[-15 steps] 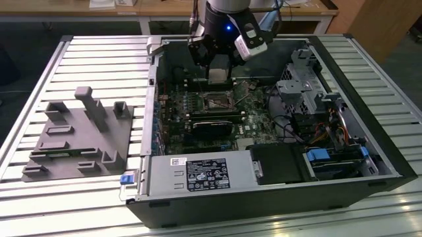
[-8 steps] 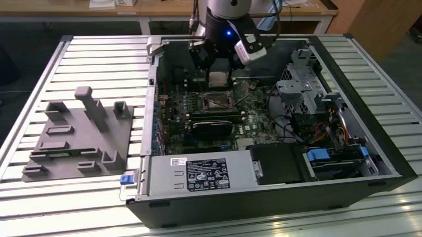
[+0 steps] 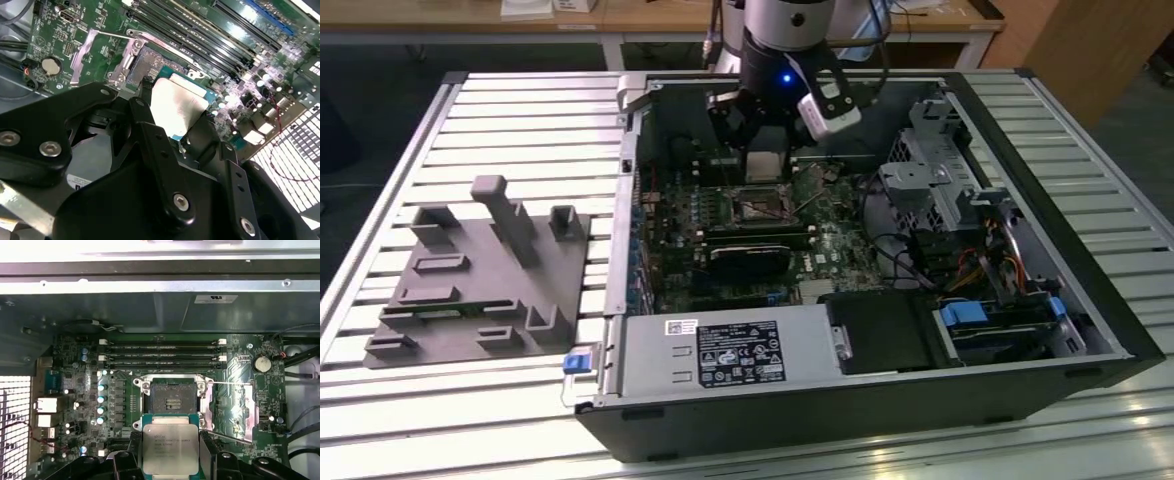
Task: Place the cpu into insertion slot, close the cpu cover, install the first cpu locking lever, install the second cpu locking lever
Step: 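Place the cpu into insertion slot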
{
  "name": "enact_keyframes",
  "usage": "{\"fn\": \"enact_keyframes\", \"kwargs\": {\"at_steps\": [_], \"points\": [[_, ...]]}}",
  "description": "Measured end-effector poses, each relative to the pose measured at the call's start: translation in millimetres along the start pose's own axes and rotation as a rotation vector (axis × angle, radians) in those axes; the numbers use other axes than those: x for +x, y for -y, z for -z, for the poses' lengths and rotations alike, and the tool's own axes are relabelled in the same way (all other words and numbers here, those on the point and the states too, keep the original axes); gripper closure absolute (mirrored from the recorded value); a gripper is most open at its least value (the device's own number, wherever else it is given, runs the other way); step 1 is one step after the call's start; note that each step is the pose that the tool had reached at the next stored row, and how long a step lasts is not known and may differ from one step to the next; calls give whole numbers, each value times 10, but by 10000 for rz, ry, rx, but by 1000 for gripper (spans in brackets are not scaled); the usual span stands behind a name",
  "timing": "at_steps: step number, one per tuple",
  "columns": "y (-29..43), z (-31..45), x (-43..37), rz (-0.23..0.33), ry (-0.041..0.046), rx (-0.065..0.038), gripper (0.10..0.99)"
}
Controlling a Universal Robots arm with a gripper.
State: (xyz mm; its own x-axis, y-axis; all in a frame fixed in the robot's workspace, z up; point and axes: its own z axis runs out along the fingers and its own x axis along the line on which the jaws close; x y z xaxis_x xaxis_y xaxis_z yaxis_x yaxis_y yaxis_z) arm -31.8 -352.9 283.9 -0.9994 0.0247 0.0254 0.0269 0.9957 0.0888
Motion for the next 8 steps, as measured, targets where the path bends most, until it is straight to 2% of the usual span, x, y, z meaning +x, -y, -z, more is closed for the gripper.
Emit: {"fn": "enact_keyframes", "kwargs": {"at_steps": [8], "points": [[-25,-125,-24,-4,-30,16,549]]}}
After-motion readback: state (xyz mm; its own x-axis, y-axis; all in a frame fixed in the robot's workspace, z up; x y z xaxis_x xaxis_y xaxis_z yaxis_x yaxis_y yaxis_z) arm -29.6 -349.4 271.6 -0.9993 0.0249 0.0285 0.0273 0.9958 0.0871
